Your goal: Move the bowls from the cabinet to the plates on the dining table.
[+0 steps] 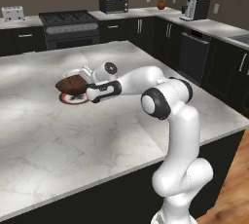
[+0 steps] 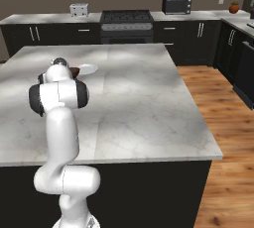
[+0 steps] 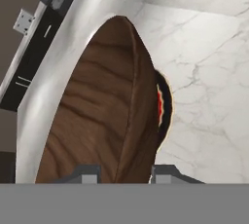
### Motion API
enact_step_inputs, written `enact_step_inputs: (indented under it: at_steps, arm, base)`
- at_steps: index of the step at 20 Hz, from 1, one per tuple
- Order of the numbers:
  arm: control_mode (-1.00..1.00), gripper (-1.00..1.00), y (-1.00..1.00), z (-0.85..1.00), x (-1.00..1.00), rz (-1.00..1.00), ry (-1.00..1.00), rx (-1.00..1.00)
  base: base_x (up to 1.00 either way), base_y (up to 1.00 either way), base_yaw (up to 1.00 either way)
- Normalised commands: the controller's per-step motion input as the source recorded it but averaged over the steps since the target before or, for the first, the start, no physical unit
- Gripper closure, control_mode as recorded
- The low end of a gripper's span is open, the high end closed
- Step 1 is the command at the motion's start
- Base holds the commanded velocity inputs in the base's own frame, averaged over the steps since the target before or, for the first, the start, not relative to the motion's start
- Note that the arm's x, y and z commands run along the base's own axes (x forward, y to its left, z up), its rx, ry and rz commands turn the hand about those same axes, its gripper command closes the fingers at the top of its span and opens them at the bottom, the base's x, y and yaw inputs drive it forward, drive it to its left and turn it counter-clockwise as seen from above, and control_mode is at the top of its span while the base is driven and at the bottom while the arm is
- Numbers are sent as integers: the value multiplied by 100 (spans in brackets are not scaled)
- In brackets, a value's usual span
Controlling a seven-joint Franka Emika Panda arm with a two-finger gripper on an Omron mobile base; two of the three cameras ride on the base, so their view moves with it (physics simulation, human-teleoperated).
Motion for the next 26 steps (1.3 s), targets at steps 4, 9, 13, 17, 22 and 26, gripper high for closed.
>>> enact_step_inputs:
  at_steps: [4, 9, 13, 17, 22, 26]
  arm:
    - [-100, 100, 14, -26, 31, 0, 0, 0]
    - [-100, 100, 3, -26, 37, 0, 0, 0]
    - [-100, 100, 0, -18, 19, 0, 0, 0]
    - [-100, 100, 0, -16, 3, 0, 0, 0]
    - [-100, 100, 0, -20, 7, 0, 0, 0]
    - [-100, 100, 0, -12, 8, 0, 0, 0]
  base:
    - [0, 0, 0]
    - [0, 0, 0]
    - [0, 0, 0]
    - [0, 0, 0]
    - [0, 0, 0]
    - [0, 0, 0]
